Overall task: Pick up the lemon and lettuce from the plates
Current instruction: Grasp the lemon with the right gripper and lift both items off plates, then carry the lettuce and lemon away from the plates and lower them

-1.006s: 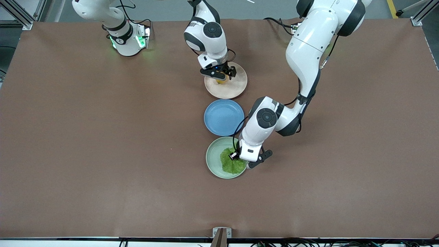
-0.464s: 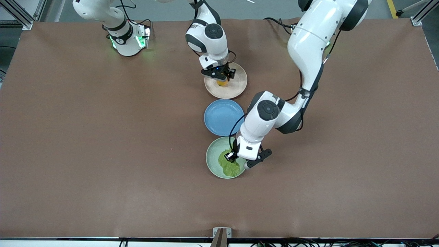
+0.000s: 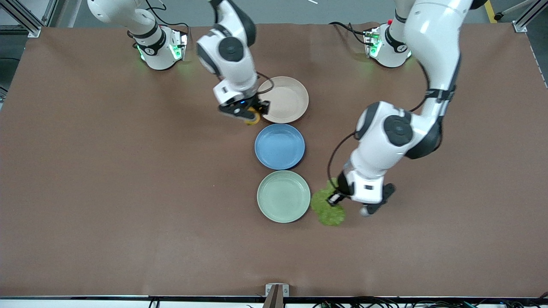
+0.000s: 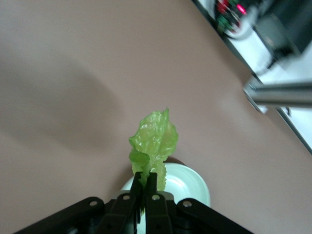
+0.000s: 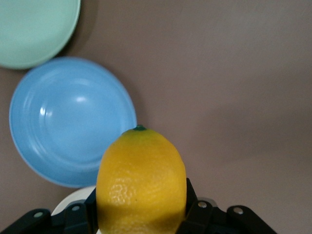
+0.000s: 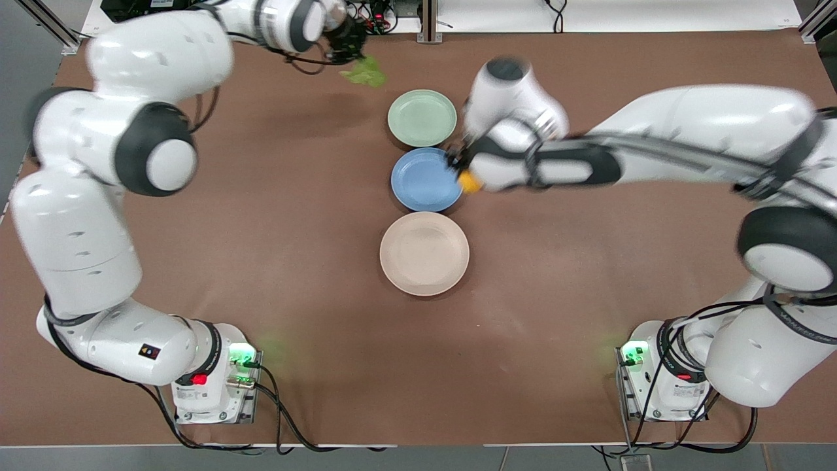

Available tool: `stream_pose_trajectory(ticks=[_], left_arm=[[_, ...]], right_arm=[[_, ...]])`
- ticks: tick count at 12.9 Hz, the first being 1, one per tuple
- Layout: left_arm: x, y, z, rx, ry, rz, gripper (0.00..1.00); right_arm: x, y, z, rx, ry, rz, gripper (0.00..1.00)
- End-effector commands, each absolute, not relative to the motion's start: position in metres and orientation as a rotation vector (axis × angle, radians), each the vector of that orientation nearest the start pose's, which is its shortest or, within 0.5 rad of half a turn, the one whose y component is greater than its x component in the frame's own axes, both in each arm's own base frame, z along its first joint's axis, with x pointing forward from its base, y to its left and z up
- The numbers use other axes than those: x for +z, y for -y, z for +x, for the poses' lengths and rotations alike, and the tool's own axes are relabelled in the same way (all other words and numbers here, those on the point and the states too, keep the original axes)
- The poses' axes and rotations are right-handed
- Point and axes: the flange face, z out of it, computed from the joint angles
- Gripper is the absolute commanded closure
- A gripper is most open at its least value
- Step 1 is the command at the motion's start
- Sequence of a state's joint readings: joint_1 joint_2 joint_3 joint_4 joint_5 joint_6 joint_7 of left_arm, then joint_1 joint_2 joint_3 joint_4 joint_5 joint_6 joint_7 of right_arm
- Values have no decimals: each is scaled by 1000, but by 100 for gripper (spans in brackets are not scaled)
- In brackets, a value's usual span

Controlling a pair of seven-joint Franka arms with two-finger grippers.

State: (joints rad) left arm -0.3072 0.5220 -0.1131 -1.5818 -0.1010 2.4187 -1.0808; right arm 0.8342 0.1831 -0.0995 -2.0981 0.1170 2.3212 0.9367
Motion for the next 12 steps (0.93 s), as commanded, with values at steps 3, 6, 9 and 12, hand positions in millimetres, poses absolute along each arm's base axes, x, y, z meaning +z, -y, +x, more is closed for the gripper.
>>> stream_pose_trajectory(ticks=[3, 6, 9, 12], left_arm=[[345, 189, 598, -271, 1422, -3122, 94], [311, 132, 565, -274, 1511, -3032, 94], [282, 106, 551, -276, 1556, -2993, 94], [256, 92, 542, -302, 1601, -2972, 94]], right_arm=[[301, -212, 528, -16, -142, -3112, 100], [267, -140, 554, -7, -45, -3128, 99], [222, -108, 566, -56, 14, -3137, 99], [211, -74, 573, -43, 71, -3142, 99]])
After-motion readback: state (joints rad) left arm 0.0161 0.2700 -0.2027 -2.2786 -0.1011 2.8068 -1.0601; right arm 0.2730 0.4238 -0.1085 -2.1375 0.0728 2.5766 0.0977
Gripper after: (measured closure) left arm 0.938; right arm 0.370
